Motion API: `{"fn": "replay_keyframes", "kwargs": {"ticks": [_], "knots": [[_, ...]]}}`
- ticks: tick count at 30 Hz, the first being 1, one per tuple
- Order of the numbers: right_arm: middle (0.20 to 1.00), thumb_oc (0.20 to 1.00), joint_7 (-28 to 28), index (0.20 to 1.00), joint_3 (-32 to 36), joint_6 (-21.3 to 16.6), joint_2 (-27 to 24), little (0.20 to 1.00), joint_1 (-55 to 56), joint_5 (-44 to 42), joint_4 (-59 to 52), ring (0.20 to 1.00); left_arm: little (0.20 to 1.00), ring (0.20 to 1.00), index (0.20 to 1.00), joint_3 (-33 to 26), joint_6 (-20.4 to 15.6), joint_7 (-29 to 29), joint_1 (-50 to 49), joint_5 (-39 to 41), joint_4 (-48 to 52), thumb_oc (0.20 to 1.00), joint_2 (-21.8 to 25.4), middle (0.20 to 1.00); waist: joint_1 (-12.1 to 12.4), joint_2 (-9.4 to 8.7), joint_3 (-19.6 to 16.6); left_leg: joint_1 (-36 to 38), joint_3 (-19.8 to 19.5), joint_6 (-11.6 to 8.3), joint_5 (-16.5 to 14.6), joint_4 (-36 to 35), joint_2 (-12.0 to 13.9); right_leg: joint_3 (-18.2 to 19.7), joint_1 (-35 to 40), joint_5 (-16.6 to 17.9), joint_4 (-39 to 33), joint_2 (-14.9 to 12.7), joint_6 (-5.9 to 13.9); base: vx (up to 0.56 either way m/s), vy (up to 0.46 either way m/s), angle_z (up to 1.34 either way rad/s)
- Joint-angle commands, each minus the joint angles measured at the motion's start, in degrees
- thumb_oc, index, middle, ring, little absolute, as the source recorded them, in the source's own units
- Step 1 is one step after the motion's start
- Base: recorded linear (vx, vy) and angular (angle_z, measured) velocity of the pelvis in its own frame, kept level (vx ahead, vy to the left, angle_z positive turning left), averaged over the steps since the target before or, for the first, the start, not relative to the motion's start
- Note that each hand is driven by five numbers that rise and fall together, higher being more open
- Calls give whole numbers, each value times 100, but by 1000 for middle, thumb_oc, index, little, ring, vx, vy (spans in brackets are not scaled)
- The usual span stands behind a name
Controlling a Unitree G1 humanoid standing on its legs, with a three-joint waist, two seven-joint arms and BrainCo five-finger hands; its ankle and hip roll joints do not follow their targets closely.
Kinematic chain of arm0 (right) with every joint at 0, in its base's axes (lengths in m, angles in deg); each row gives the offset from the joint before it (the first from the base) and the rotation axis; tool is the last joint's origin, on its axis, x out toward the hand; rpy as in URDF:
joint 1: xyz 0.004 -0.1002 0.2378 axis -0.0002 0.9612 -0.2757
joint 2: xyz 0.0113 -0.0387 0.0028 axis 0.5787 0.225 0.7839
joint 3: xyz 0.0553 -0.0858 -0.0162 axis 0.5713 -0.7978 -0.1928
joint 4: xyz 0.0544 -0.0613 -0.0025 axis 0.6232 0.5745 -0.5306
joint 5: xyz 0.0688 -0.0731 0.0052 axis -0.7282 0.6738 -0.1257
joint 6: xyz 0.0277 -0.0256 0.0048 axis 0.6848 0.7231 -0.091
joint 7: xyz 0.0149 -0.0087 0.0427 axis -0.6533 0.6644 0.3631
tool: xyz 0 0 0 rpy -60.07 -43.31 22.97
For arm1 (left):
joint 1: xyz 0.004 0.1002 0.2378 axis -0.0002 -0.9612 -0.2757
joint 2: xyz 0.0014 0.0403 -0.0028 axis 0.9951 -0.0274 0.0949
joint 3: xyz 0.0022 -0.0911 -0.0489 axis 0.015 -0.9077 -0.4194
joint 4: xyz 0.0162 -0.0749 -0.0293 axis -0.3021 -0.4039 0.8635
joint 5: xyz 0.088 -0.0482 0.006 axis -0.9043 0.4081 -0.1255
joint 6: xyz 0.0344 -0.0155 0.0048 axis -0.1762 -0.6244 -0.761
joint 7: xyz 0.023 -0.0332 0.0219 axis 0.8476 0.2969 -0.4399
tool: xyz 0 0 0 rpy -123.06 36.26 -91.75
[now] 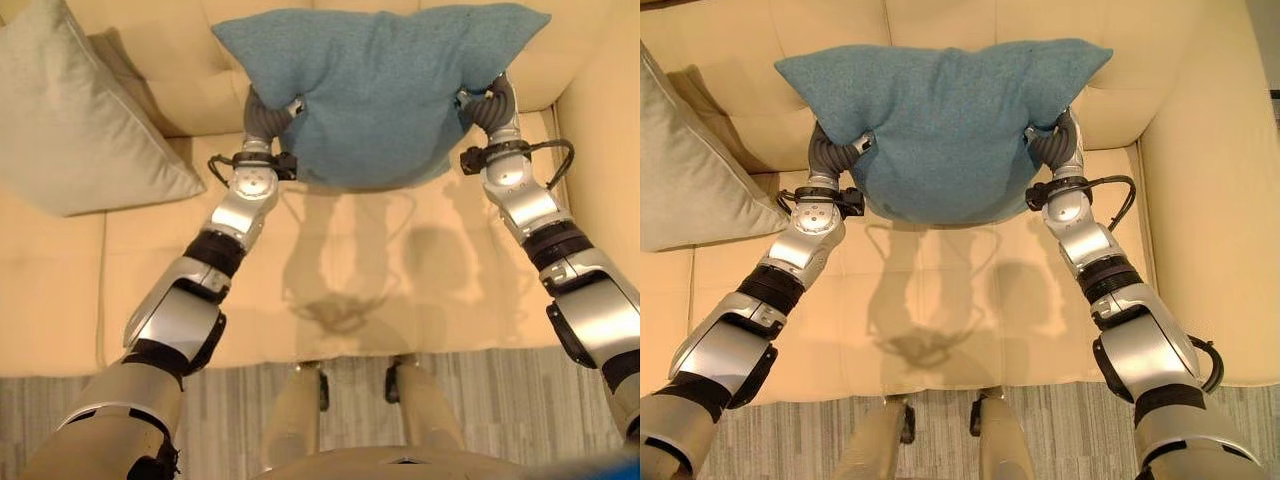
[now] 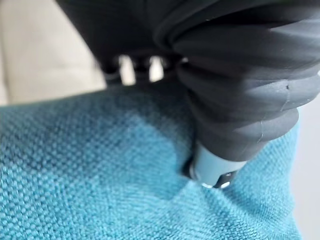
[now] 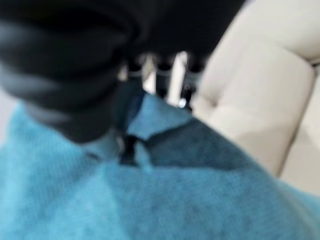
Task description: Pick up all the scattered cushions and arrange them neatly on the sofa.
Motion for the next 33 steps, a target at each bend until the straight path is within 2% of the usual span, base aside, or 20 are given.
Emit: {"fn": "replay_keyframes", "kwargs": {"ticks": [1,2,3,4,5,6,10,13,20,24,30,33], "knots": [[200,200,81,200,-247,-442,270,200,-713,10,-98,200,200,200,200,392,-632,-120,885,-190,-25,200,-232,200,119,6,-266,-299,37,-118,-298,206,-88,41,143,-695,455,-81,586,-29,-8,7],[200,200,66,200,-250,-433,275,200,-751,3,-51,200,200,200,200,392,-624,-113,916,-182,-86,200,-237,200,120,4,-262,-337,38,-125,-278,190,-82,38,96,-670,437,-79,592,-50,-10,6],[200,200,17,200,-290,-399,268,200,-853,36,79,200,768,768,768,371,-591,-52,987,-189,-246,768,-249,768,129,-6,-248,-420,31,-136,-245,173,-68,31,9,-634,403,-75,604,-26,-6,5],[213,213,17,213,-293,-401,268,213,-855,35,85,213,937,937,937,370,-593,-53,988,-188,-251,937,-251,937,131,-3,-244,-404,32,-138,-262,171,-64,32,20,-651,409,-72,603,-30,-11,6],[507,507,-24,507,-318,-374,264,507,-931,52,179,507,1000,1000,1000,369,-575,-28,1033,-152,-368,1000,-288,1000,130,-13,-238,-450,35,-146,-237,151,-62,25,-29,-626,386,-63,608,-38,-13,5],[1000,1000,-115,1000,-373,-304,229,1000,-1096,111,350,1000,1000,1000,1000,362,-551,11,1155,-85,-596,1000,-305,1000,128,-35,-236,-551,15,-154,-184,128,-60,29,-120,-563,334,-58,624,-39,-13,3],[1000,1000,-243,1000,-481,-191,149,1000,-1419,160,773,1000,1000,1000,1000,369,-503,30,1423,9,-985,1000,-265,1000,139,-65,-224,-702,-9,-176,-159,120,-51,15,-239,-514,263,-41,644,-29,-10,-1],[1000,1000,-464,1000,-517,5,-41,1000,-1802,109,1345,1000,1000,1000,1000,384,-408,104,1812,23,-1510,1000,36,1000,163,-84,-245,-914,-44,-217,-80,72,-47,-26,-406,-398,118,-23,694,-24,-8,-2],[1000,1000,-611,1000,-591,163,-480,1000,-2054,153,1820,1000,1000,1000,1000,433,-298,116,2157,-61,-2073,1000,553,1000,155,-109,-395,-1113,-100,-260,-30,29,-67,-78,-580,-339,23,-24,748,-2,-1,-1],[1000,1000,-1140,1000,-170,313,-665,1000,-1982,149,2026,1000,1000,1000,1000,255,-205,289,2202,-68,-2304,1000,843,1000,156,-84,-489,-1132,-152,-265,-59,29,-103,-95,-596,-356,21,-38,767,8,8,1],[1000,1000,-893,1000,-115,264,-1067,1000,-1646,-69,1929,1000,1000,1000,1000,78,-366,201,1805,21,-1885,1000,1170,1000,168,-89,-548,-1013,-150,-271,-70,29,-135,-116,-478,-363,21,-66,764,5,18,6],[1000,1000,-693,1000,63,253,-1233,1000,-924,126,1409,1000,1000,1000,1000,-263,-474,121,958,9,-1117,1000,1213,1000,170,-125,-587,-768,-130,-266,-138,29,-121,-152,-221,-412,21,-67,745,38,1,1]]}}
